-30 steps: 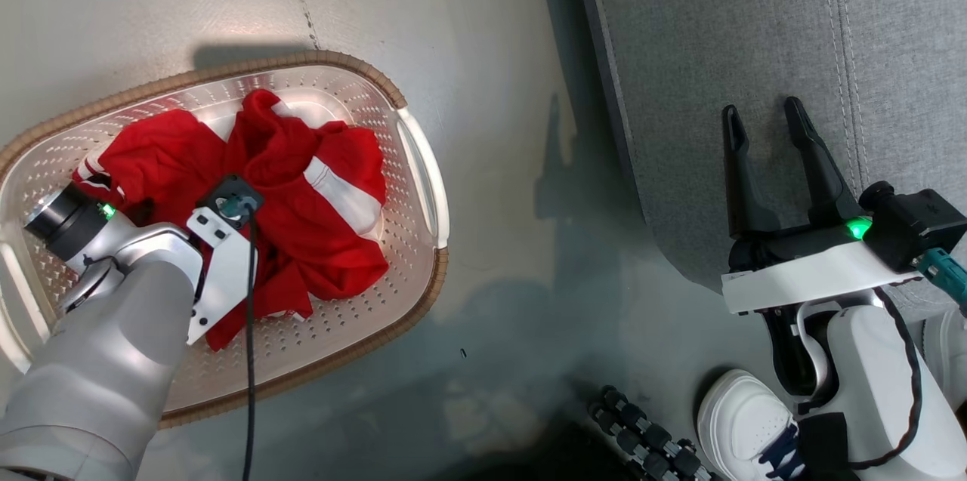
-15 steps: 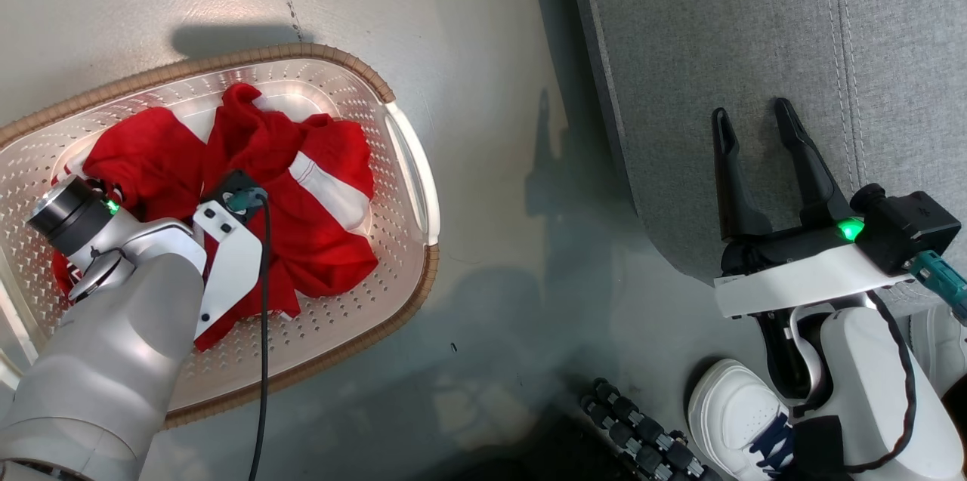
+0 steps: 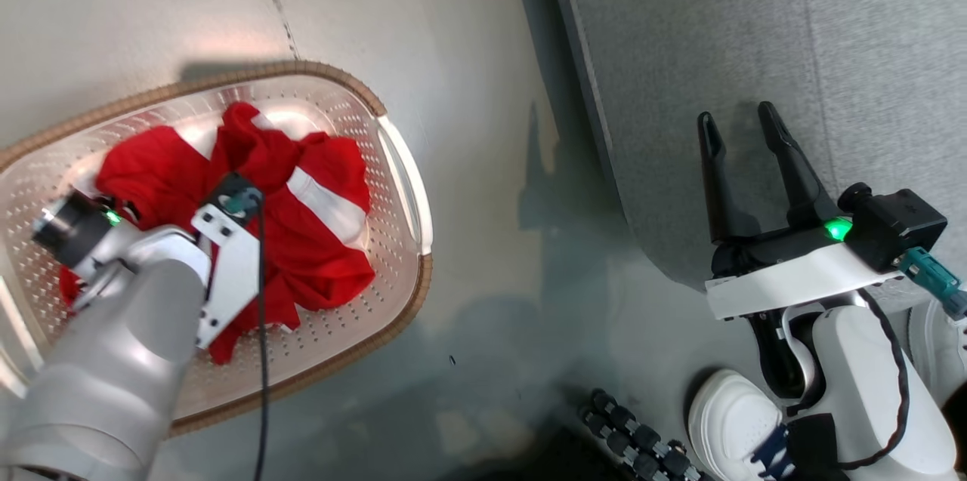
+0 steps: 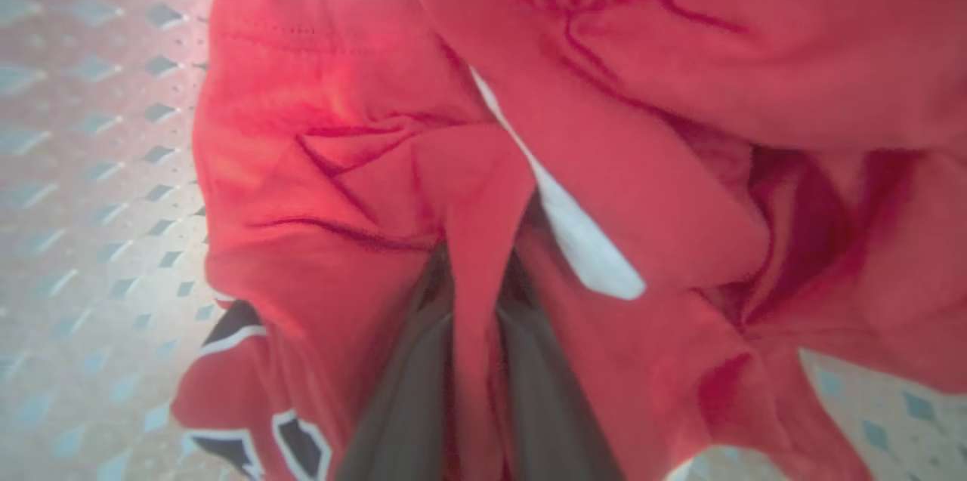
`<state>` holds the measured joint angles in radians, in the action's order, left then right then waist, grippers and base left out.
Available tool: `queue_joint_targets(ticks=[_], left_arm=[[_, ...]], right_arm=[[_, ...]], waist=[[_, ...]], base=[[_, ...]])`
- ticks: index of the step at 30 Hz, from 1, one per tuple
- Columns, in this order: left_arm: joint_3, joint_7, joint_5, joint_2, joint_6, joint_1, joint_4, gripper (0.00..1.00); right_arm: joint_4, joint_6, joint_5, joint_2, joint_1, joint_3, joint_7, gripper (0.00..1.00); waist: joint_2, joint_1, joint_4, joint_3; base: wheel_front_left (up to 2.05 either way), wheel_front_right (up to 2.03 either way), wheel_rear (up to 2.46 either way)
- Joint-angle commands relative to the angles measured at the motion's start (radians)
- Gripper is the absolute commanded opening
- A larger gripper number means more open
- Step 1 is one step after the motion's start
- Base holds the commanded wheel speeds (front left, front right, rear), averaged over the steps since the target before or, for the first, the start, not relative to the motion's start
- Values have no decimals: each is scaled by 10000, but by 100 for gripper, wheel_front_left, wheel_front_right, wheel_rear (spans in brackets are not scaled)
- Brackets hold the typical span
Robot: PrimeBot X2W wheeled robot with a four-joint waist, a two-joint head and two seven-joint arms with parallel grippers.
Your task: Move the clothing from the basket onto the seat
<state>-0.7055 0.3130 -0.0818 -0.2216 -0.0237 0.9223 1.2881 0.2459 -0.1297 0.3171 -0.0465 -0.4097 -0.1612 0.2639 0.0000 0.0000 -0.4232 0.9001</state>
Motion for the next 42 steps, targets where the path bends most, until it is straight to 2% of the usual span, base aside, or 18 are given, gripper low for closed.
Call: queue_joint_targets(ticks=[1, 5, 10, 18, 22, 24, 27, 29, 36, 42], left_arm=[[42, -76, 81, 20, -30, -162, 17, 0], [114, -411, 341, 317, -42, -364, 11, 0], [203, -1363, 644, 752, -48, -753, -15, 0], [687, -4144, 1475, 1371, -654, -1758, -257, 0], [856, -5219, 1877, 1583, -611, -2160, -428, 0], [863, -5537, 2031, 1630, -513, -2316, -660, 0], [925, -5719, 2216, 1655, -593, -2440, -1051, 0], [1081, -5780, 2447, 1678, -724, -2622, -1668, 0], [1665, -5786, 2622, 1581, -1106, -3653, -5311, 0], [2356, -5789, 2506, 1478, -1174, -4647, -8125, 0]], right_arm=[[44, -19, -14, -41, -110, 102, -26, 100], [123, -19, -194, -39, -78, 248, -25, 100], [324, -18, -598, -52, 79, 496, -17, 100], [812, -15, -1092, -56, 423, 740, -17, 100], [995, -15, -1222, -58, 675, 770, -16, 100], [1096, -15, -1272, -56, 808, 805, -17, 100], [1143, -15, -1320, -55, 975, 850, -16, 100], [1214, -15, -1397, -55, 1137, 903, -16, 100], [1412, -15, -1518, -54, 1648, 923, -5, 100], [1453, -15, -1553, -52, 1984, 818, -5, 100]], waist=[[0, 0, 59, -241], [0, 0, 348, -869], [0, 0, 896, -1870], [0, 0, 1970, -3971], [0, 0, 2349, -4910], [0, 0, 2511, -5354], [0, 0, 2667, -5765], [0, 0, 2816, -6164], [0, 0, 3169, -7334], [0, 0, 3274, -8065]], base=[[0, 0, 0], [0, 0, 0], [0, 0, 0], [0, 0, 0], [0, 0, 0], [0, 0, 0], [0, 0, 0], [0, 0, 0], [0, 0, 0], [0, 0, 0]])
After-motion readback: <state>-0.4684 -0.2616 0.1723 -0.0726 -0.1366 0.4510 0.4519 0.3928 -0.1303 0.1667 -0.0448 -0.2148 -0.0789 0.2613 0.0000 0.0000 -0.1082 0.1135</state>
